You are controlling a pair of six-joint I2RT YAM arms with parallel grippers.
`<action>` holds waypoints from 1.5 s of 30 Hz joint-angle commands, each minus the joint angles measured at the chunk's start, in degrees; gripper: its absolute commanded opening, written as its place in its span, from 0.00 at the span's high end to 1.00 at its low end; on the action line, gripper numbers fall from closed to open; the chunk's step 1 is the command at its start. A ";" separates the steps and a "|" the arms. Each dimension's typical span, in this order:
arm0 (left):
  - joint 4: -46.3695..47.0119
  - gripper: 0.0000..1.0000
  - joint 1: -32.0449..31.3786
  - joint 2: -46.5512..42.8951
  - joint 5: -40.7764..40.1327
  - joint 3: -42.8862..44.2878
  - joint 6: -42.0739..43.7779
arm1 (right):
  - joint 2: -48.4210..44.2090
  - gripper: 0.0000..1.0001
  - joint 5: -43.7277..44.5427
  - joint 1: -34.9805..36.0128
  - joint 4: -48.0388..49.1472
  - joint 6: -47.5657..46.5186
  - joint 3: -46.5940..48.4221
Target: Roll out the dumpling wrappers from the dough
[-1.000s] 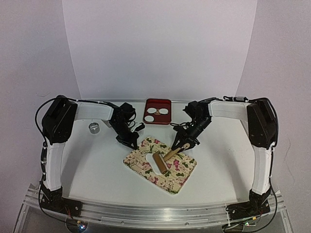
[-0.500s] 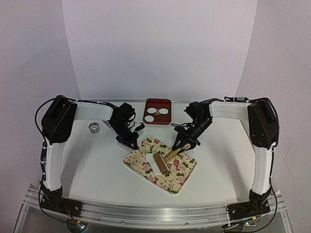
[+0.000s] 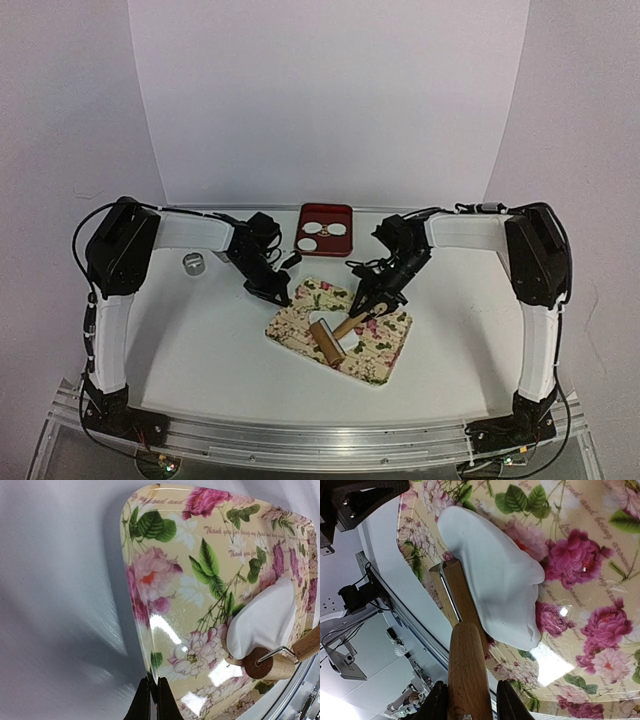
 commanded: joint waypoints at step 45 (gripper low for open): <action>-3.81 1.00 0.56 0.22 -4.54 -0.59 6.85 | 2.28 1.00 26.56 -3.10 -10.48 1.37 -2.97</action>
